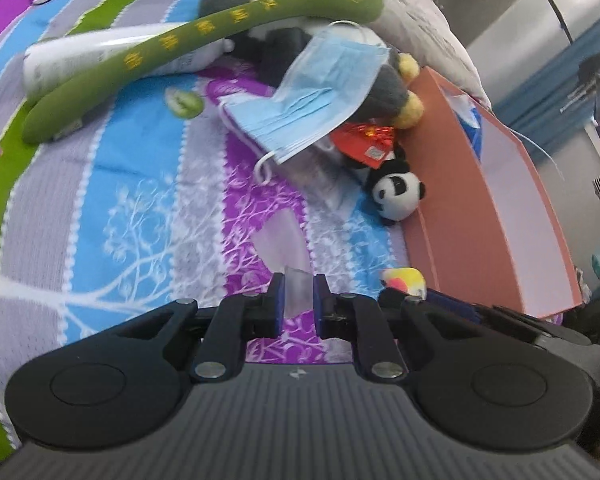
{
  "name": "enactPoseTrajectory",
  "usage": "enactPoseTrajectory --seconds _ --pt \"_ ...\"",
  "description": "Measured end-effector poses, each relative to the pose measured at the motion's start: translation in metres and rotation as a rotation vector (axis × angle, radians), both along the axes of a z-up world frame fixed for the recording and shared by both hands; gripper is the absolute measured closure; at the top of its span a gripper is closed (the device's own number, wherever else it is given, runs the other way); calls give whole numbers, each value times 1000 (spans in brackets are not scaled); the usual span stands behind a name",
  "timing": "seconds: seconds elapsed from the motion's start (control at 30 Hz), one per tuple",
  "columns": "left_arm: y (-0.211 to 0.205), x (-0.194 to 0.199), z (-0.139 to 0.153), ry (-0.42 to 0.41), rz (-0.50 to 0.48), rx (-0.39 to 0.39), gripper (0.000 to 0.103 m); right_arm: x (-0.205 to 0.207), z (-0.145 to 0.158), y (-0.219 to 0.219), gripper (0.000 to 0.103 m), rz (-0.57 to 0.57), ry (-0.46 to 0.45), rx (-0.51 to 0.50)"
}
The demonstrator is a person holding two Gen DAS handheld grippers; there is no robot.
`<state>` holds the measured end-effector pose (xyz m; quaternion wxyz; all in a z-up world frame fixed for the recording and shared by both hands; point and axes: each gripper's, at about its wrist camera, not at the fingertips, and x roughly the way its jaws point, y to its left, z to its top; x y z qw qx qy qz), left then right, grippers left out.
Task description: Organize soft objects
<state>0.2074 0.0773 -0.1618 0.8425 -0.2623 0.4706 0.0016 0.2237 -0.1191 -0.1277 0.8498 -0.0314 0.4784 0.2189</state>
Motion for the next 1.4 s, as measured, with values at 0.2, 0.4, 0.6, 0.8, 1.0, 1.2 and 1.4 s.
enactPoseTrajectory --seconds 0.2,0.4,0.6,0.8,1.0,1.2,1.4 --pt "-2 18 33 44 -50 20 86 9 26 2 71 -21 57 -10" --pt "-3 27 42 32 -106 70 86 15 28 0 71 -36 43 -22" --pt "-6 26 38 -30 -169 113 86 8 22 0 71 -52 -17 -11" --pt "-14 11 42 -81 -167 91 86 -11 31 -11 71 -85 -49 52" --pt "-39 -9 63 -141 -169 97 86 -37 52 -34 71 -89 -81 64" --pt "-67 -25 86 -193 -217 110 86 -61 76 -51 71 -101 -143 67" --pt "-74 -31 114 -228 -261 88 86 -73 105 -61 71 -105 -217 99"
